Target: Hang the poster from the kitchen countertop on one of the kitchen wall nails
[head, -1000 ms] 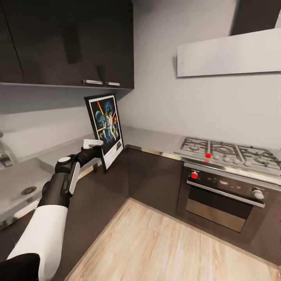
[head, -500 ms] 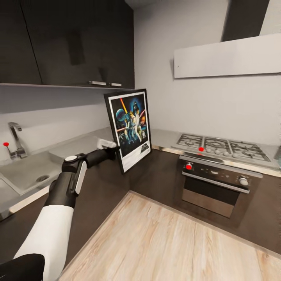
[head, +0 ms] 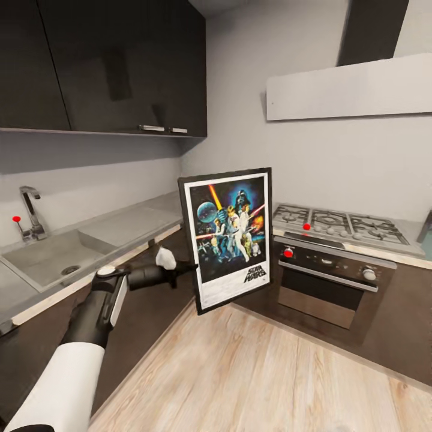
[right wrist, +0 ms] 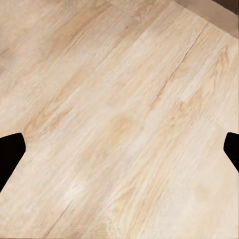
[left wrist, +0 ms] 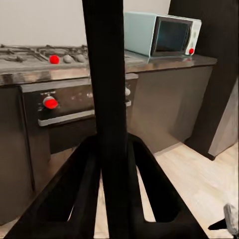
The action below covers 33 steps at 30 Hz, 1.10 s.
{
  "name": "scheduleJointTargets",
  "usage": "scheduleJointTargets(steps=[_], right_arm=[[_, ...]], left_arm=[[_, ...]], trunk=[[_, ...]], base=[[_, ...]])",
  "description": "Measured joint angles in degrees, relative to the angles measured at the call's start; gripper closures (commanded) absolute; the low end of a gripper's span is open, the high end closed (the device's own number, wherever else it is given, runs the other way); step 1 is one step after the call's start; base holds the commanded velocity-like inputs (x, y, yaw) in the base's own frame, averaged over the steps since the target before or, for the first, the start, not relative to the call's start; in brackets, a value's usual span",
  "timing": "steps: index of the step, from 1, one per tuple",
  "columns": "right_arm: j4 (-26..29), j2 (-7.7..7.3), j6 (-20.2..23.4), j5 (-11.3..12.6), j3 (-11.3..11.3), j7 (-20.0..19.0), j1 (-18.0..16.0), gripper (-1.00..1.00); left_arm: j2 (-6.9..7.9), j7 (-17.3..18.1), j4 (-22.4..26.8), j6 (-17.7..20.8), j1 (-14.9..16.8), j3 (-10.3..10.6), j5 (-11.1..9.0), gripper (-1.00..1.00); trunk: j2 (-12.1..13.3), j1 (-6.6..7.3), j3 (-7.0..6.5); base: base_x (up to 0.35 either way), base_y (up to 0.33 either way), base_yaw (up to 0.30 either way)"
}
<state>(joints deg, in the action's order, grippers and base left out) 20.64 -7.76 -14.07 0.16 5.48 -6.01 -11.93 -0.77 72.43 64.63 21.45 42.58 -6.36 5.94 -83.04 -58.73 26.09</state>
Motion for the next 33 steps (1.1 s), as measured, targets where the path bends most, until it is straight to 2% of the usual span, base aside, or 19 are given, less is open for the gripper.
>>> scheduleJointTargets(steps=[1, 5, 6, 7, 11, 13, 14, 15, 17, 19, 21, 23, 27, 29, 30, 33], right_arm=[[1.52, -0.07, 0.10, 0.00, 0.01, -1.46, 0.01, -1.00], [4.58, -0.20, 0.34, 0.00, 0.04, -4.24, 0.01, -1.00], [8.16, -1.13, 0.57, 0.14, 0.00, -6.83, -0.01, -1.00], [9.96, -1.70, 0.68, 0.22, -0.03, -7.95, 0.01, -1.00], [13.03, -2.99, 0.85, 0.41, -0.24, -11.16, 0.02, -1.00], [14.39, -3.32, 0.94, 0.45, -0.67, -14.34, 0.02, -1.00], [15.96, -3.43, 1.69, 0.48, -1.37, -16.06, 0.01, -1.00], [18.26, -3.56, 3.86, 0.50, -3.00, -17.97, 0.04, -1.00], [25.47, -3.85, 13.47, 0.41, -10.05, -25.16, 0.29, -1.00], [28.22, -3.90, 16.68, 0.30, -12.80, -28.75, 0.38, -1.00], [33.09, -3.95, 21.02, 0.24, -16.51, -34.33, 0.47, -1.00], [35.53, -3.98, 22.72, 0.17, -17.55, -36.20, 0.50, -1.00], [44.80, -4.14, 31.08, 0.11, -19.12, -41.89, 0.53, -1.00], [48.59, -4.17, 33.73, 0.01, -19.34, -44.73, 0.54, -1.00], [51.67, -5.02, 35.18, 0.04, -19.48, -47.86, 0.54, -1.00], [53.47, -7.52, 35.94, 0.08, -19.53, -54.17, -0.10, -1.00]], left_arm=[[0.05, 0.43, 0.17, -1.10, -1.93, -0.02, 0.03, 1.00], [0.69, 1.01, 0.14, -3.52, -5.71, -0.11, 0.15, 1.00], [2.31, 2.15, 0.09, -6.68, -8.84, -0.11, 0.15, 1.00], [2.99, 2.62, 0.02, -8.03, -10.47, -0.11, 0.18, 1.00], [5.06, 3.23, -0.07, -10.54, -13.84, -0.15, 0.18, 1.00], [6.00, 3.36, -0.12, -11.18, -15.32, -0.17, 0.19, 1.00], [6.25, 3.39, -0.18, -11.62, -15.78, -0.19, 0.21, 1.00], [6.41, 3.41, -0.41, -12.23, -16.07, -0.19, 0.23, 1.00], [6.66, 3.44, -1.42, -13.38, -16.43, -0.25, 0.25, 1.00], [6.70, 3.44, -1.87, -13.60, -16.50, -0.27, 0.25, 1.00], [6.75, 3.44, -2.56, -13.82, -16.56, -0.28, 0.26, 1.00], [6.76, 3.45, -2.77, -13.87, -16.58, -0.29, 0.29, 1.00], [6.77, 3.45, -3.16, -13.96, -16.60, -0.27, 0.40, 1.00], [6.78, 3.49, -3.22, -13.97, -16.60, -0.24, 0.38, 1.00], [6.75, 3.65, -3.20, -13.92, -16.61, -0.22, 0.31, 1.00], [6.73, 7.06, -3.11, -13.85, -16.61, -0.14, 0.29, 1.00]], trunk=[[0.00, 0.00, 0.00], [0.00, 0.00, 0.00], [0.00, 0.00, -0.01], [0.00, 0.00, 0.00], [0.00, 0.00, 0.00], [0.00, 0.00, -0.01], [0.00, 0.00, -0.01], [0.00, 0.00, -0.01], [0.00, 0.00, -0.01], [0.00, 0.00, -0.01], [0.00, 0.00, -0.01], [0.00, 0.00, -0.01], [0.00, 0.00, -0.01], [0.00, 0.00, -0.01], [0.00, 0.00, -0.01], [0.00, 0.00, -0.01]], base=[[-0.002, 0.000, 0.000], [0.000, 0.000, 0.000], [0.000, 0.000, 0.000], [0.000, 0.000, 0.000], [0.000, 0.000, 0.000], [0.000, 0.000, 0.000], [0.000, 0.000, 0.000], [0.000, 0.000, 0.000], [0.000, 0.000, 0.000], [0.000, 0.000, 0.000], [0.000, 0.000, 0.000], [0.000, 0.000, 0.000], [0.000, 0.000, 0.000], [0.000, 0.000, 0.000], [0.000, 0.000, 0.000], [0.000, 0.000, 0.000]])
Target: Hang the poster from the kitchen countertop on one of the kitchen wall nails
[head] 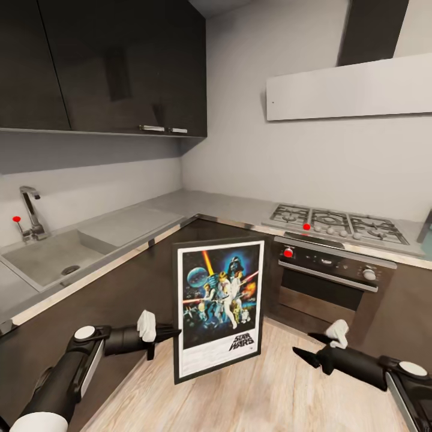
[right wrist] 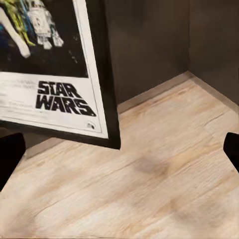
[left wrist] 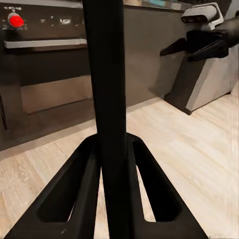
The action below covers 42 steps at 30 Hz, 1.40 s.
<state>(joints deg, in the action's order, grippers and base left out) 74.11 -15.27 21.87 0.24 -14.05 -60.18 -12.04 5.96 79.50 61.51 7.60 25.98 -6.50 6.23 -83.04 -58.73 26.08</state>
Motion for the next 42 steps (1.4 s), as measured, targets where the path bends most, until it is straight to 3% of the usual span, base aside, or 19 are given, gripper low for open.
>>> scheduleJointTargets(steps=[6, 8, 9, 11, 18, 23, 27, 42], right_arm=[[0.56, -2.33, 4.48, -0.06, 0.10, -6.81, -3.63, -1.00], [0.61, -3.33, 5.98, -0.06, 0.15, -10.43, -5.18, -1.00], [0.64, -4.67, 6.72, -0.09, 0.19, -14.42, -6.08, -1.00], [0.64, -5.99, 7.15, -0.08, 0.25, -17.47, -7.17, -1.00], [0.31, -7.36, 7.57, -0.13, 0.72, -23.92, -10.04, -1.00], [0.25, -7.46, 7.58, -0.15, 1.32, -26.71, -10.27, -1.00], [0.24, -7.48, 7.58, -0.15, 3.06, -27.52, -10.32, -1.00], [0.24, -7.40, 7.50, -0.10, 4.34, -28.11, -10.37, -1.00]], left_arm=[[0.07, 4.60, 0.30, 0.21, 0.00, -0.05, 0.02, 1.00], [0.12, 5.29, 0.38, 0.27, 0.00, -0.06, 0.00, 1.00], [0.17, 5.66, 0.46, 0.30, 0.00, -0.07, -0.03, 1.00], [0.17, 5.86, 0.55, 0.35, 0.00, -0.07, -0.08, 1.00], [0.14, 6.30, 0.79, 0.41, 0.00, -0.04, -0.23, 1.00], [0.14, 6.92, 1.19, 0.43, 0.00, 0.00, -0.36, 1.00], [0.14, 10.19, 1.99, 0.61, 0.00, -0.05, -0.30, 1.00], [0.14, 10.19, 2.29, 0.65, 0.00, -0.01, -0.41, 1.00]], trunk=[[0.00, 0.00, 0.00], [0.00, 0.00, 0.00], [0.00, 0.00, 0.00], [0.00, 0.00, 0.00], [0.00, 0.00, 0.00], [0.00, 0.00, 0.00], [0.00, 0.00, 0.00], [0.00, 0.00, 0.00]], base=[[0.000, 0.000, 0.000], [0.000, 0.000, 0.000], [0.000, 0.000, 0.000], [0.000, 0.000, 0.000], [0.000, 0.000, 0.000], [0.000, 0.000, 0.000], [0.000, 0.000, 0.000], [0.000, 0.000, 0.000]])
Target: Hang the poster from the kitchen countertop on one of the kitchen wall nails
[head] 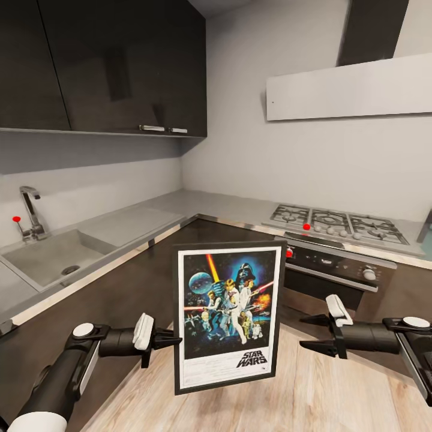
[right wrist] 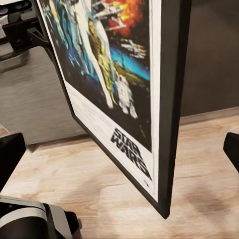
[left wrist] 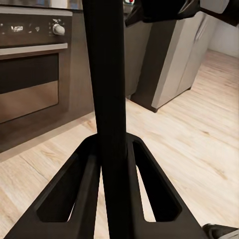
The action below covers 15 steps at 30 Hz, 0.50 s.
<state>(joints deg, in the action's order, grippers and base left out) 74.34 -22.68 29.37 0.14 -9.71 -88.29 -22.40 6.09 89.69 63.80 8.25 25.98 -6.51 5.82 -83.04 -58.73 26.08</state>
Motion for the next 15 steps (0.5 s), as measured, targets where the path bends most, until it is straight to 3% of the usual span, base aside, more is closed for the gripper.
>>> scheduleJointTargets(steps=[5, 15], right_arm=[[0.07, 0.01, -0.06, 0.04, 1.97, -0.01, -0.27, -1.00], [0.01, 0.31, -0.08, 0.32, 2.48, -0.03, -2.08, -1.00]], left_arm=[[0.00, 0.00, 0.02, -0.06, 0.00, 0.02, -0.02, 1.00], [0.05, 0.00, 0.04, -0.15, 0.00, -0.03, 0.03, 1.00]], trunk=[[0.00, 0.00, 0.00], [0.00, 0.00, 0.00]], base=[[0.000, 0.000, 0.000], [0.000, 0.000, 0.000]])
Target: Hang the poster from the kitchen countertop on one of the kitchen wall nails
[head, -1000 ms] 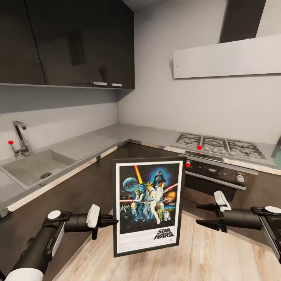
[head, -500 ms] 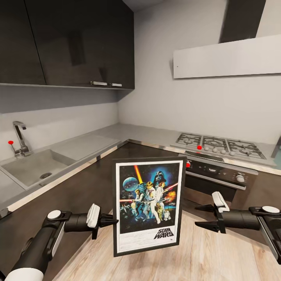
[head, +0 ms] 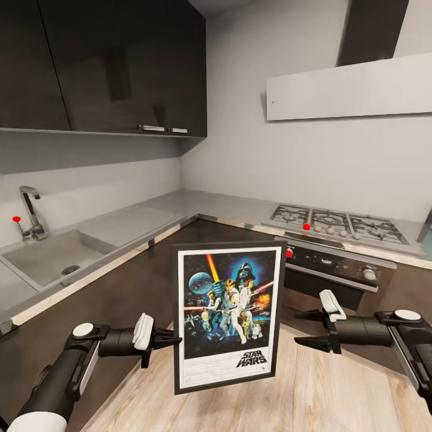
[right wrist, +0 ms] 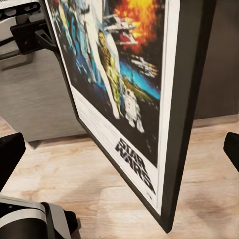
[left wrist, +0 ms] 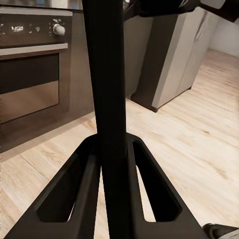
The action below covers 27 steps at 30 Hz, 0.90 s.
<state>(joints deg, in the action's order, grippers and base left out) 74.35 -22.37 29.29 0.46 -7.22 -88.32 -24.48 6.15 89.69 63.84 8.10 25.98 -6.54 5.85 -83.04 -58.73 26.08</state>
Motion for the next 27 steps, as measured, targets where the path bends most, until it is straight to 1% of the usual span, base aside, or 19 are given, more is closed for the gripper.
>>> scheduleJointTargets(steps=[9, 16, 21, 25, 27], right_arm=[[-0.06, 0.22, 0.00, 0.02, 0.09, 0.06, -0.17, -1.00], [-0.57, 0.60, 0.00, 0.02, 0.11, 0.15, -0.34, -1.00], [-0.88, 0.66, -0.04, -0.16, 0.12, 0.20, -0.94, -1.00], [-2.78, 0.67, -0.08, -0.25, 0.12, 0.20, -2.23, -1.00], [-4.98, 0.67, -0.23, -0.28, 0.13, 0.19, -3.63, -1.00]], left_arm=[[0.03, 0.00, 0.04, -0.08, 0.00, -0.02, -0.11, 1.00], [-0.01, 0.00, 3.46, 0.09, 0.00, -0.05, -0.24, 1.00], [0.02, 0.00, 4.25, 0.12, 0.00, 0.02, -0.29, 1.00], [0.03, 0.00, 4.40, 0.13, 0.00, 0.03, -0.30, 1.00], [0.03, 0.00, 4.44, 0.11, 0.00, 0.04, -0.30, 1.00]], trunk=[[0.00, 0.00, 0.00], [0.00, 0.00, 0.00], [0.00, 0.00, 0.00], [0.00, 0.00, 0.00], [0.00, 0.00, 0.00]], base=[[0.000, 0.000, 0.000], [0.000, 0.000, 0.000], [0.000, 0.000, 0.000], [0.000, 0.000, 0.000], [0.000, 0.000, 0.000]])
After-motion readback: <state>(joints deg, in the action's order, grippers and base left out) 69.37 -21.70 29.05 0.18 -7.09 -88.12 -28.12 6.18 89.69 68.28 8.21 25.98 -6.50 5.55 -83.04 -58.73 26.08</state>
